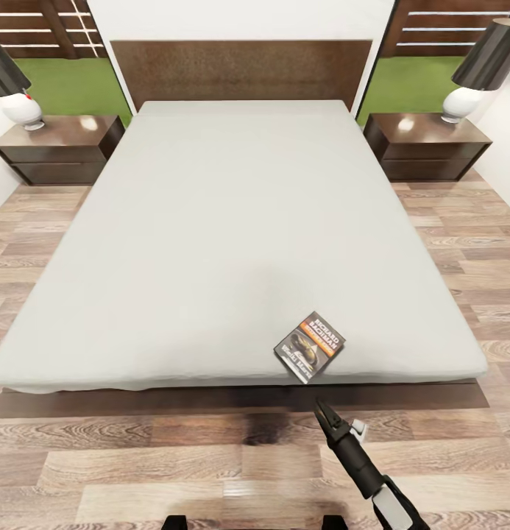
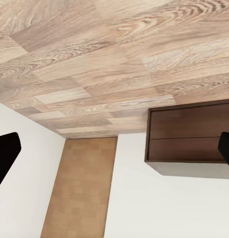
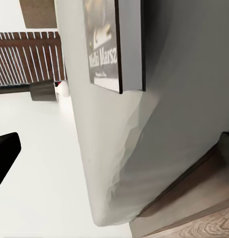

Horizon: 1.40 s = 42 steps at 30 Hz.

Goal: In the bedroom, move the book from the bed onto either nightstand, and place the two sandals side by side next to the bed.

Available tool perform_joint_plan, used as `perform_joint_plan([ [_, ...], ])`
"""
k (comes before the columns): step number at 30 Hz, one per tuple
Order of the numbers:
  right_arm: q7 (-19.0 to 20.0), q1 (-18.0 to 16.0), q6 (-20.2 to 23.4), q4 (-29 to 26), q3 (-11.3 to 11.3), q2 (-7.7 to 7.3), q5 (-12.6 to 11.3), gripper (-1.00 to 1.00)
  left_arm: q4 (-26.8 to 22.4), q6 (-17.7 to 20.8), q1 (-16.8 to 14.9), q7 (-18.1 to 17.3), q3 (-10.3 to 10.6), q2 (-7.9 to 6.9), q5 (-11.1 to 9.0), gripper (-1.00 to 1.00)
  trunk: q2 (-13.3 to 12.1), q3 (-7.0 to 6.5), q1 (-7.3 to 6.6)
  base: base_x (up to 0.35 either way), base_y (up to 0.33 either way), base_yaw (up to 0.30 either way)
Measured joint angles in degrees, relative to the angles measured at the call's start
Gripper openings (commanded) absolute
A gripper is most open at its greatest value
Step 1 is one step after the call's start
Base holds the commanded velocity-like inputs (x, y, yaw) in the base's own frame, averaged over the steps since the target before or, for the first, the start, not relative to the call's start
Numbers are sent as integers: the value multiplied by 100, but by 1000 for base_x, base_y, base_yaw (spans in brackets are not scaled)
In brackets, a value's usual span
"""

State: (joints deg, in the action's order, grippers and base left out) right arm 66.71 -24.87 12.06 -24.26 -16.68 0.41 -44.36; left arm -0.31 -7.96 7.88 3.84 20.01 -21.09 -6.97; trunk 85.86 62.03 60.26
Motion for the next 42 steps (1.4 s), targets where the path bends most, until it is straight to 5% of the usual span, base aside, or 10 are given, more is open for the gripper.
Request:
perform_joint_plan([
  [14,-325,-101,0,-7,0,196,-3,100,0,4,-1,-1,-2,-6,0,100,0,0,0,0,38,0],
  [42,-386,-350,6,-11,-22,198,-14,100,-1,4,0,-1,2,-8,0,100,0,0,0,0,1,0],
])
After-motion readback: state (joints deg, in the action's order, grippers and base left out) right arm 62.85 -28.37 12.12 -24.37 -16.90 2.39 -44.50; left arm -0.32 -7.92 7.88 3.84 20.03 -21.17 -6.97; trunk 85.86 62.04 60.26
